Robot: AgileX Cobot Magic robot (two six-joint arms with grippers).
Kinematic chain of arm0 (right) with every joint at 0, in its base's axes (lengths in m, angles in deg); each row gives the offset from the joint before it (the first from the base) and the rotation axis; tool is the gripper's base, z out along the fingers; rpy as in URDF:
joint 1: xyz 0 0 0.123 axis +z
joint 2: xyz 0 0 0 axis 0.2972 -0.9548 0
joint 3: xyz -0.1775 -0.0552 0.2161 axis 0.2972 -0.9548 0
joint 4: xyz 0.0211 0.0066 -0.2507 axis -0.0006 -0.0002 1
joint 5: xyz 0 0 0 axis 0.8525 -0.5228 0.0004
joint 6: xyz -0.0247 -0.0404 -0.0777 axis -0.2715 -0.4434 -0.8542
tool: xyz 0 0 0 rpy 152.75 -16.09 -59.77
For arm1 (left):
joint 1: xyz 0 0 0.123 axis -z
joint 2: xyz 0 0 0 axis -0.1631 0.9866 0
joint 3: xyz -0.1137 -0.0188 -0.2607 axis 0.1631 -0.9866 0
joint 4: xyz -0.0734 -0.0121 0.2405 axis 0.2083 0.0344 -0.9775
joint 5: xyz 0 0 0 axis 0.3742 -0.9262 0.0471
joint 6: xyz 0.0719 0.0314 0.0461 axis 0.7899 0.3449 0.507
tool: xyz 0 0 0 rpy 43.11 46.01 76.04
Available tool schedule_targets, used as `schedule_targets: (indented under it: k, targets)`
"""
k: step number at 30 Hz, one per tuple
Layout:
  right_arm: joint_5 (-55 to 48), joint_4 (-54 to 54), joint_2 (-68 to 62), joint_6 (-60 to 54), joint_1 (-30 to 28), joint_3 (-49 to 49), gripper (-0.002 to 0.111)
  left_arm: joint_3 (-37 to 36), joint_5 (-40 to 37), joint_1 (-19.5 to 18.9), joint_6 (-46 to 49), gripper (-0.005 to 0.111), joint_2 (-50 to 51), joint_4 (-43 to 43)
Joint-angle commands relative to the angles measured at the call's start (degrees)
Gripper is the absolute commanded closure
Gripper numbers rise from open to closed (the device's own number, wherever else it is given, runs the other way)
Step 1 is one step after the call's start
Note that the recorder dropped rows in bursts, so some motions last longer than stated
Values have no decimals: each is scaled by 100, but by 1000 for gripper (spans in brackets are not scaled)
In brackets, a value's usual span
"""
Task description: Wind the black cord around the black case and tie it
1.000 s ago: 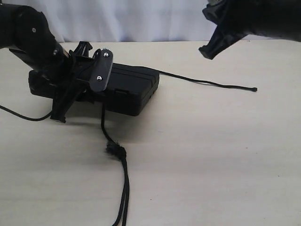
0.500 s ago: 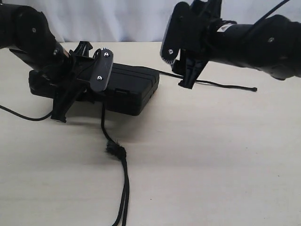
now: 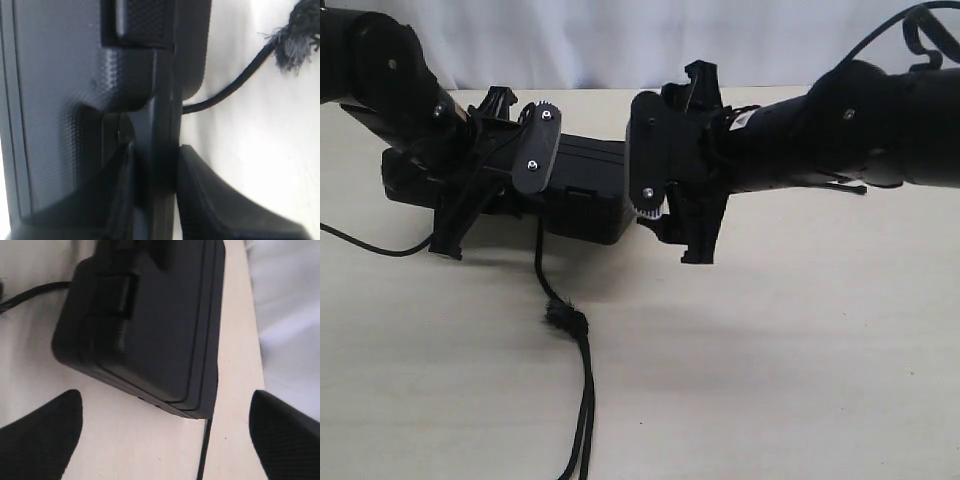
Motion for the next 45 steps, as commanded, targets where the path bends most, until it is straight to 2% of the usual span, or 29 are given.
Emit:
schedule_targets:
  k: [1,4,8,14,26,31,36,38,40,43,45]
  targets:
    - [-307,737,-13,-36,208,-8,24,39,449,21,-10,107,-132,59]
    - [195,1040,-32,-67,368,-213,24,39,479,21,-10,107,-132,59]
    - [1548,1105,-264,-67,507,-586,24,39,493,21,-10,107,-132,59]
    - [1991,1031,-776,208,507,-640,24,39,491,21,-10,107,-132,88]
    - [3448,1107,-1319,756,917,-617,24,39,491,21,-10,107,-132,88]
    - [3611,1370,-1342,1149,974,-565,26,39,467,21,-10,107,-132,248]
    - [3607,1370,-1559,1550,974,-307,51,39,443,21,-10,107,-132,383]
    - [3607,1370,-1644,1539,974,-226,56,39,398,21,-10,107,-132,383]
    - [3596,1242,-1709,1539,974,-143,68,39,395,21,-10,107,-132,383]
    - [3595,839,-1718,1539,974,-88,101,39,433,21,-10,107,-132,383]
    - [3596,598,-1708,1553,974,-88,104,39,459,21,-10,101,-132,383]
